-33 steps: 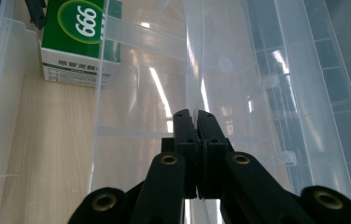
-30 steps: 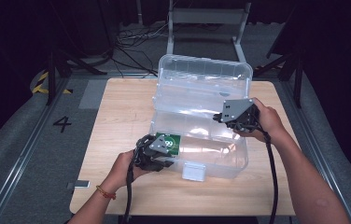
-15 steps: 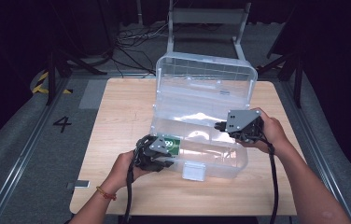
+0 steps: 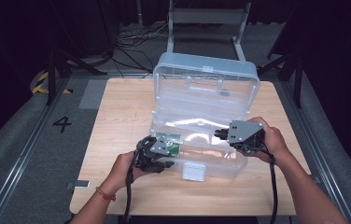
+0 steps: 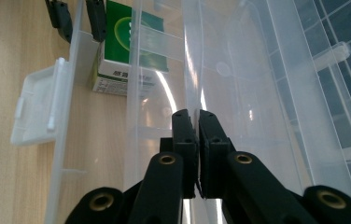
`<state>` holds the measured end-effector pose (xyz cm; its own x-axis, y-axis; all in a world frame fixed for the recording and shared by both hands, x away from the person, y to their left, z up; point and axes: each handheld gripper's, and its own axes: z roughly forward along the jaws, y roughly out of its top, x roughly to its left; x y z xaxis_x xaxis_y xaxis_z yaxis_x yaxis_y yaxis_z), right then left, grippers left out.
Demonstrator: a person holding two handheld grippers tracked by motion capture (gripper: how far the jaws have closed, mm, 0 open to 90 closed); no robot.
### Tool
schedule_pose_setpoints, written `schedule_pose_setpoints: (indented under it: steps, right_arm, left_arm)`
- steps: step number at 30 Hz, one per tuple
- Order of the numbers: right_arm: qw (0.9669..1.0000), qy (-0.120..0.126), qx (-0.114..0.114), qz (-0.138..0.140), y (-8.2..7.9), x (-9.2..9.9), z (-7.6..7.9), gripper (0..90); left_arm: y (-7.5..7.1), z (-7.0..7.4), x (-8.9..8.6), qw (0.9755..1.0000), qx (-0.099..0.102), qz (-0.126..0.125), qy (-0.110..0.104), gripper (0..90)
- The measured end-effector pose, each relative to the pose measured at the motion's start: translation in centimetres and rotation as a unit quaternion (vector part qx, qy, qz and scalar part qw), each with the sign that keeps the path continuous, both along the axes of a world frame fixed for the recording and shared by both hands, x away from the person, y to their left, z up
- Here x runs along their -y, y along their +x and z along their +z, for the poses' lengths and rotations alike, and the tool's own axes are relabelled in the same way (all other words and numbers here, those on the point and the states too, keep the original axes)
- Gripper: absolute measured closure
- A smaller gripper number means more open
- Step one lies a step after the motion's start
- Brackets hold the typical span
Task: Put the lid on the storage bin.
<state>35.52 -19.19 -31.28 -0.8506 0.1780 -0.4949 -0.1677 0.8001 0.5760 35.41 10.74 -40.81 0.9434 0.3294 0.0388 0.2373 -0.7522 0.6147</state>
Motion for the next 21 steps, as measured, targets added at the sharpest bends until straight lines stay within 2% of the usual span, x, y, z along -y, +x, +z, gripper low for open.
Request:
schedule_pose_setpoints:
  steps: [2, 5, 6, 7, 10, 12, 13, 14, 16, 17, 18, 21]
  right_arm:
    - [1.0000, 0.005, -0.007, 0.000, -0.2, 0.1, -0.1, 88.1]
    - [1.0000, 0.003, -0.005, 0.002, -0.4, 0.1, -0.3, 88.0]
    - [1.0000, 0.004, -0.007, 0.002, -0.4, 0.1, -0.3, 88.0]
    - [0.9999, 0.005, -0.008, 0.002, -0.4, 0.1, -0.3, 88.0]
    - [1.0000, 0.006, -0.006, 0.001, -0.4, 0.1, -0.3, 87.9]
    - [0.9999, 0.008, -0.007, 0.002, -0.4, 0.1, -0.4, 87.9]
    - [0.9999, 0.008, -0.007, 0.001, -0.5, 0.1, -0.4, 87.8]
    - [1.0000, 0.006, -0.004, 0.001, -0.5, 0.1, -0.4, 87.8]
    - [0.9999, 0.010, -0.007, 0.000, -0.5, 0.2, -0.5, 87.4]
    - [0.9999, 0.011, -0.007, 0.000, -0.5, 0.2, -0.5, 87.1]
    - [0.9999, 0.010, -0.005, 0.000, -0.5, 0.1, -0.5, 87.0]
    - [0.9999, 0.013, -0.005, -0.001, -0.6, 0.1, -0.5, 86.9]
  left_arm:
    - [-0.3, 0.0, 0.1, 1.0000, -0.004, -0.003, -0.001, 54.8]
    - [-0.9, 0.2, 0.3, 0.9997, -0.002, -0.010, 0.023, 40.8]
    - [-1.2, 0.3, 0.2, 0.9994, 0.009, -0.010, 0.032, 32.7]
    - [-1.3, 0.4, 0.1, 0.9994, 0.013, -0.007, 0.030, 29.6]
    - [-1.8, 0.8, -0.7, 0.9999, 0.000, -0.014, 0.005, 26.5]
    - [-2.0, 0.9, -1.1, 1.0000, 0.003, 0.002, 0.007, 20.5]
    - [-2.1, 1.0, -1.3, 1.0000, 0.003, 0.005, 0.001, 17.3]
    - [-2.3, 1.3, -1.6, 1.0000, 0.003, 0.002, -0.006, 17.1]
    - [-2.4, 1.5, -1.7, 1.0000, 0.006, -0.002, -0.006, 19.1]
    - [-2.7, 2.1, -2.1, 0.9998, 0.013, -0.005, -0.011, 20.5]
    - [-2.7, 2.4, -2.3, 0.9997, 0.010, -0.007, -0.019, 20.0]
    - [-2.9, 3.0, -2.9, 0.9995, 0.016, -0.002, -0.028, 19.5]
